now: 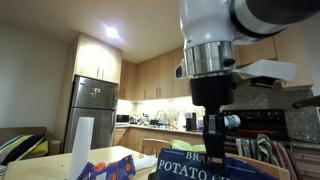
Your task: Take the blue packet of potato chips out of the bowl and put it on the table
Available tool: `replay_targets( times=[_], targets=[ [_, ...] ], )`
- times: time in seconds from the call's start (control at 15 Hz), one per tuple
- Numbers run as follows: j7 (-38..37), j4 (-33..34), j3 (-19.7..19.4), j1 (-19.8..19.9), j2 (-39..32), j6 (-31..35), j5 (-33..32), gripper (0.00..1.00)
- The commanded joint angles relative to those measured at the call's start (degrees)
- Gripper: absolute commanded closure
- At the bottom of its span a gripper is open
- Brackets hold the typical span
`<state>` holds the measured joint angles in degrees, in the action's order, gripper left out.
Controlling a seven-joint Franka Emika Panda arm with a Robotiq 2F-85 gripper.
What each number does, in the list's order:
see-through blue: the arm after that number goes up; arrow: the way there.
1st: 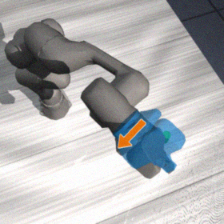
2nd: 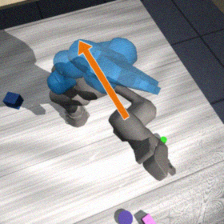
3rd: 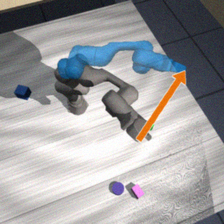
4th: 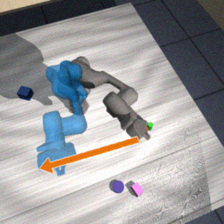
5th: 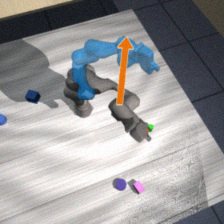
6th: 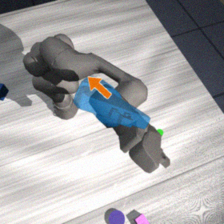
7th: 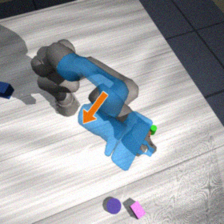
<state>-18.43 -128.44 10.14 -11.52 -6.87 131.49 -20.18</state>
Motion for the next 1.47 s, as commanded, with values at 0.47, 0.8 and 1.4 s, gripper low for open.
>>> replay_targets(
  times=[0.47, 0.8, 1.4],
  targets=[
    [-3.92, 0.33, -0.04, -2.79, 0.9, -1.74, -6.45, 0.0],
    [-3.12, 0.31, 0.26, -3.19, 1.44, -1.64, -5.62, 0.0],
    [-2.22, 0.05, 0.4, -2.96, 1.53, -1.32, -5.57, 0.35]
  ],
)
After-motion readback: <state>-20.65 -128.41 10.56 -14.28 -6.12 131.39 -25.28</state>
